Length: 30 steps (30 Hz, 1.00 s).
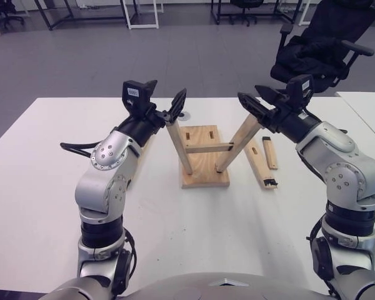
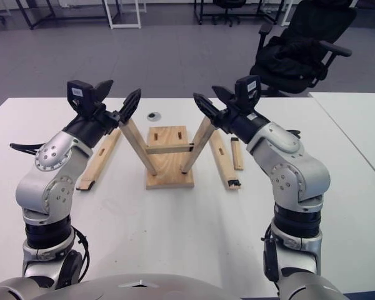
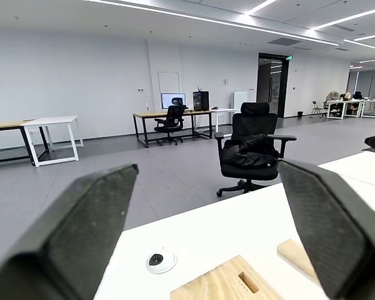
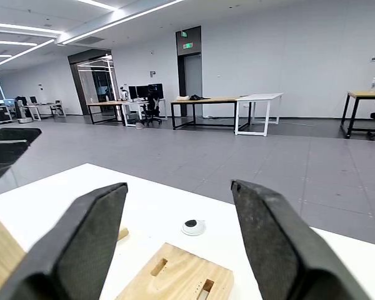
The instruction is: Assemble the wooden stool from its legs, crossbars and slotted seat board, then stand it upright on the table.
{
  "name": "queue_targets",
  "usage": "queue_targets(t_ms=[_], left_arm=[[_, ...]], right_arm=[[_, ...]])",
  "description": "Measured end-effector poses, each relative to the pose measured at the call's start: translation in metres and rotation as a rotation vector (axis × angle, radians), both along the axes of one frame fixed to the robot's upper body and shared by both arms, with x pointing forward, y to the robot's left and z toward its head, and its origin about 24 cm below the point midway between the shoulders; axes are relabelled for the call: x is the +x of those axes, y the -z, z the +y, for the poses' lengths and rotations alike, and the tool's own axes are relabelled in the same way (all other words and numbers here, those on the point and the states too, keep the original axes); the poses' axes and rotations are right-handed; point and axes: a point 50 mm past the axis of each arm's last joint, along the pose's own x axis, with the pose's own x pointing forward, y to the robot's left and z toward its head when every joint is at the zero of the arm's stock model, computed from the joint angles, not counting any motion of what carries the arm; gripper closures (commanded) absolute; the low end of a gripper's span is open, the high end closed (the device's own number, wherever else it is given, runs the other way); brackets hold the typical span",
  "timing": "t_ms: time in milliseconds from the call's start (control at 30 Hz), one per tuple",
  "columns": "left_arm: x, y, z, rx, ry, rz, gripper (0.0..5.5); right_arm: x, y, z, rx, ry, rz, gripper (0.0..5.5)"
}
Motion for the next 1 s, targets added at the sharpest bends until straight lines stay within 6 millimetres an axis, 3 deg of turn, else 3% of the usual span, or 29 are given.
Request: queue_targets(t_ms=[167, 267, 333, 367, 433, 500, 567, 600, 667, 700, 767, 833, 900, 1000], left_arm=[[0.004, -0.003, 0.007, -0.007, -0.028, -0.007, 1.38], [0.007, -0.017, 0.021, -0.061, -0.068, -0.045, 1.38], [0.007, -0.040, 0.035, -0.108, -0.117, -0.144, 1.38], [0.007, -0.048, 0.048, -0.112, -0.164, -0.184, 1.38], [0.006, -0.047, 0.065, -0.078, -0.207, -0.186, 1.38], [0.000, -0.037, 0.104, 0.042, -0.335, -0.138, 1.38], [-0.017, -0.017, 0.144, 0.172, -0.425, -0.032, 1.38], [-0.026, -0.004, 0.152, 0.242, -0.411, 0.031, 1.38], [-0.045, 0.033, 0.155, 0.366, -0.332, 0.199, 1.38], [-0.047, 0.041, 0.154, 0.381, -0.311, 0.232, 1.38], [-0.050, 0.052, 0.148, 0.443, -0.272, 0.266, 1.38], [-0.057, 0.064, 0.139, 0.540, -0.177, 0.323, 1.38], [-0.071, 0.083, 0.122, 0.621, -0.015, 0.416, 1.38], [-0.081, 0.099, 0.100, 0.755, 0.169, 0.493, 1.38]], right_arm=[[0.004, -0.003, 0.001, 0.089, -0.027, 0.046, 2.41], [0.016, -0.021, -0.010, 0.160, 0.013, 0.003, 2.41], [0.032, -0.019, -0.023, 0.007, 0.142, -0.032, 2.41], [0.040, -0.006, -0.024, -0.110, 0.154, -0.014, 2.41], [0.039, 0.009, -0.012, -0.245, 0.063, -0.037, 2.41], [0.024, 0.020, 0.005, -0.357, -0.135, -0.071, 2.41], [-0.005, 0.012, 0.032, -0.335, -0.414, -0.126, 2.41], [-0.019, 0.007, 0.045, -0.300, -0.535, -0.148, 2.41], [-0.041, 0.003, 0.062, -0.240, -0.709, -0.154, 2.41], [-0.043, 0.004, 0.065, -0.228, -0.733, -0.150, 2.41], [-0.024, 0.018, 0.061, -0.306, -0.590, -0.116, 2.41], [0.013, 0.039, 0.033, -0.463, -0.312, -0.043, 2.41], [0.033, 0.061, 0.000, -0.641, -0.143, 0.023, 2.41], [0.039, 0.103, -0.012, -0.871, -0.159, 0.037, 2.41]])
